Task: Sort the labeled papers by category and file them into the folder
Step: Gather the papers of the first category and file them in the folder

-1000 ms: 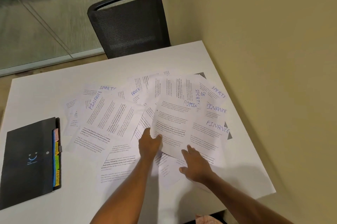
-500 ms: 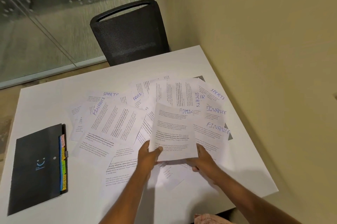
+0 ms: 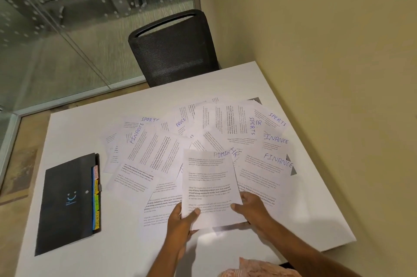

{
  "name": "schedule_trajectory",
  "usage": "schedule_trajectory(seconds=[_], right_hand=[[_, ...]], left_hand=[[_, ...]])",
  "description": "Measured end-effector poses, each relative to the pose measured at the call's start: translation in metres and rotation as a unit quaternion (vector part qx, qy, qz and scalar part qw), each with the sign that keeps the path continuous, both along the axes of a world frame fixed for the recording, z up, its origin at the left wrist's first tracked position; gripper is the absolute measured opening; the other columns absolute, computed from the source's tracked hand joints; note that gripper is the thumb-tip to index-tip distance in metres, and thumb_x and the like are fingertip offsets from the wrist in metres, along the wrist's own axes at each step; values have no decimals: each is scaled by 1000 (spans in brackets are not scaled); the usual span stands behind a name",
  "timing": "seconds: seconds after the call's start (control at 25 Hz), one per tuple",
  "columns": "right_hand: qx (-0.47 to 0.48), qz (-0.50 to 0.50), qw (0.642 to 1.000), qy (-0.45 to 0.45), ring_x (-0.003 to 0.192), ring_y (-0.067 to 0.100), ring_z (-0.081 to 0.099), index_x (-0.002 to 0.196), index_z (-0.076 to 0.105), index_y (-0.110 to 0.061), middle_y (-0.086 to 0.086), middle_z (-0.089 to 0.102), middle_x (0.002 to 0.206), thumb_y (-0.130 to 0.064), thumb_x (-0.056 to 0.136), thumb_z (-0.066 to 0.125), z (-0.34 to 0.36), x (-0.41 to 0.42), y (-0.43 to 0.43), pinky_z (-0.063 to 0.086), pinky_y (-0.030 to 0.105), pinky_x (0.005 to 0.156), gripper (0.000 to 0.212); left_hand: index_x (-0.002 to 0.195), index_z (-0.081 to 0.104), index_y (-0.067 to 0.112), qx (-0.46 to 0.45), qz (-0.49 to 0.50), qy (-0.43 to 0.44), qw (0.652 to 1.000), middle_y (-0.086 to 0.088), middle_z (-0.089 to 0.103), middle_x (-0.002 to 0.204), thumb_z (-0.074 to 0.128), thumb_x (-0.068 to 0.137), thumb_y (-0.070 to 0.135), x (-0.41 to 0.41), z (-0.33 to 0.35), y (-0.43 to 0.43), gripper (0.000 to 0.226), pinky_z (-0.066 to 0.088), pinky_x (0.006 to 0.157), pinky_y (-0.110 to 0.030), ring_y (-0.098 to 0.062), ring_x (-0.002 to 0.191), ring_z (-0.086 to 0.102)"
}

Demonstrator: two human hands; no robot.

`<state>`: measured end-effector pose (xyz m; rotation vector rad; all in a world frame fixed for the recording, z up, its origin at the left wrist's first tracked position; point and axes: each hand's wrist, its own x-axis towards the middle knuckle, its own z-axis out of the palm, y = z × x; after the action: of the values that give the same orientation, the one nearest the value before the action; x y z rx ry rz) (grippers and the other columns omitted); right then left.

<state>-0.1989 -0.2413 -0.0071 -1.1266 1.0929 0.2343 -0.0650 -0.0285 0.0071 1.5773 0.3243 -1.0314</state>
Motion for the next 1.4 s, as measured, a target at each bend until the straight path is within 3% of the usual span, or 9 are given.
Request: schedule_trajectory(seconds=[0.16,0.32,0.44,0.56,0.72,0.84,1.08,1.24,1.4], right_hand=[[-67,116,991,-1,96,25,80,115,74,-31,-9,81,114,-16,91,80,-5,7,31,68,52,65,29],[-57,133,989,-20,102,21,79,114,76,-27,-11,81,112,-10,92,82,-7,10,32,69,48,75,28],[-63,169,983,-41,100,12,79,114,77,-24,-11,83,108,-12,91,83,-2,12,38,65,37,92,27],[-109,143,983,-34,82,7,75,111,76,-23,-9,81,93,-31,89,85,2,4,29,60,27,78,26],[-292,73,939,164,114,27,62,125,62,-14,5,60,121,-41,88,82,-22,-35,-8,54,36,88,50],[-303,28,906,295,123,37,51,132,46,-7,16,46,133,-51,76,92,-45,-56,-25,57,49,86,85],[-333,35,868,366,125,40,51,133,34,-5,23,43,139,-59,61,99,-63,-30,-16,57,50,101,111],[-336,23,877,342,122,43,59,131,32,-6,24,49,137,-39,64,102,-65,-20,-12,59,52,98,102],[-326,-34,896,299,89,37,70,115,45,-17,10,70,112,-20,85,77,-57,-37,-22,61,45,81,45]], left_hand=[[124,73,22,23,26,18,999,0,82,115,81,93,19,-2,20,47,33,62,64,-31,-20,102,78],[133,70,19,22,14,26,999,-12,77,126,98,72,45,13,9,67,72,48,82,-42,-32,86,66],[130,71,18,16,30,10,999,-9,78,124,90,84,24,11,7,74,50,48,99,-52,-41,114,73],[131,70,16,13,48,-2,999,-5,79,123,74,97,5,8,5,77,36,53,107,-56,-31,113,76],[130,70,15,20,57,-4,998,-6,78,125,71,97,-1,5,0,79,37,51,110,-56,-34,117,73],[132,69,15,23,60,-11,998,-5,79,123,70,97,-1,5,1,79,38,53,107,-54,-33,115,74],[132,68,15,20,52,-25,998,-6,79,122,70,98,0,11,11,77,37,55,104,-56,-33,114,75],[134,69,17,24,42,-33,998,-5,79,123,71,98,4,17,14,74,38,55,104,-57,-34,115,74],[130,71,17,20,55,-27,998,-7,79,122,70,98,2,20,16,73,35,56,102,-51,-32,113,75]])
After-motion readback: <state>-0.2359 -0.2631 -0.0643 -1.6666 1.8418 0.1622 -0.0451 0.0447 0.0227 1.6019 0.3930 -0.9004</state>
